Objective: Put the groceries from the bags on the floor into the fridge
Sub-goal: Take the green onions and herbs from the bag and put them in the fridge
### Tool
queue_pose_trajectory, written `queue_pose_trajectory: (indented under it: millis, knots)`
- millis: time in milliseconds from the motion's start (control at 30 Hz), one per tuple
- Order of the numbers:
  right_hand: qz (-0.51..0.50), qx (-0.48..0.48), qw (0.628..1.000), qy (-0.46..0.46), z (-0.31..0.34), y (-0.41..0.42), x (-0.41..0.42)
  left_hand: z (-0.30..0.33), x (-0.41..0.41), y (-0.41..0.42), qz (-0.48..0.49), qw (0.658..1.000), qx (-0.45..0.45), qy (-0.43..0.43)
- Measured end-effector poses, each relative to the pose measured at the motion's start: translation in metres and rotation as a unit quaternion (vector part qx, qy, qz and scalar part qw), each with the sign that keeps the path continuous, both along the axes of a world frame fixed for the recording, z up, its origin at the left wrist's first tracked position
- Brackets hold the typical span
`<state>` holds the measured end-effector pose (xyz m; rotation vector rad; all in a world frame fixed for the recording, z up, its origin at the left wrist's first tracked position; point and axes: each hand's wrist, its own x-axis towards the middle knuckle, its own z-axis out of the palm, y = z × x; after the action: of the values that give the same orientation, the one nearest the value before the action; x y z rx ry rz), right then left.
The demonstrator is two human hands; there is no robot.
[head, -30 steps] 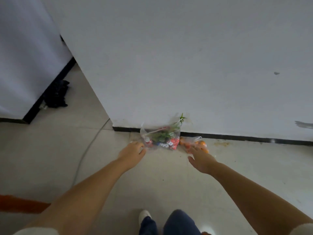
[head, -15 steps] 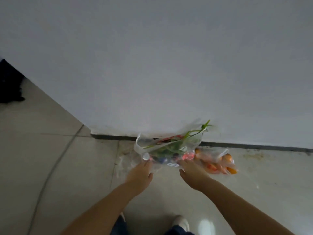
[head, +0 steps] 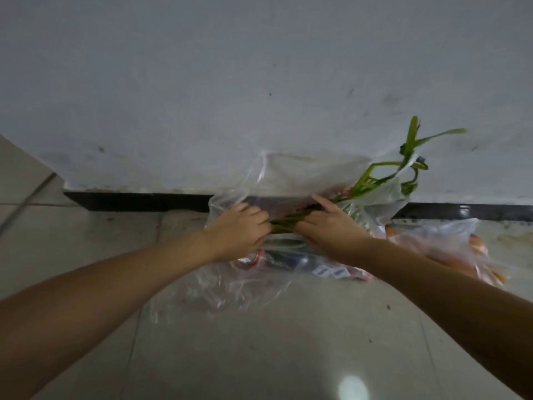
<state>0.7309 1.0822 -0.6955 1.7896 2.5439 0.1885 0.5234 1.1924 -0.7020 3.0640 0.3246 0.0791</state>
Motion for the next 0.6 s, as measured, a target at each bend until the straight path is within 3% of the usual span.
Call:
queue_pose_trajectory:
  millis: [100, 167, 233, 300, 367, 500, 600]
  knots:
    - [-0.012, 0.014, 0.998, 0.067, 0.011, -0.025, -0.002, 0.010, -0.014, -0.013, -0.030, 0.994, -0.045, -0.090]
    - [-0.023, 0.005, 0.993, 0.118, 0.023, -0.044, -0.003, 0.015, -0.021, -0.027, -0.054, 0.990, -0.093, -0.093]
    - [-0.034, -0.053, 0.989, 0.136, 0.022, -0.063, -0.002, 0.016, -0.023, -0.035, -0.089, 0.989, -0.101, -0.059]
    - [-0.055, -0.129, 0.985, 0.100, 0.010, -0.077, 0.004, 0.018, -0.020, -0.037, -0.087, 0.991, -0.096, 0.029]
    - [-0.061, -0.188, 0.978, 0.065, -0.004, -0.088, 0.007, 0.012, -0.019, -0.028, -0.038, 0.987, -0.067, 0.142]
    - [-0.080, -0.267, 0.959, 0.059, -0.006, -0.091, -0.004, 0.005, -0.028, 0.000, 0.130, 0.964, 0.051, 0.228]
    - [-0.121, -0.377, 0.916, 0.055, 0.001, -0.081, -0.010, -0.002, -0.022, 0.010, 0.260, 0.936, -0.034, 0.236]
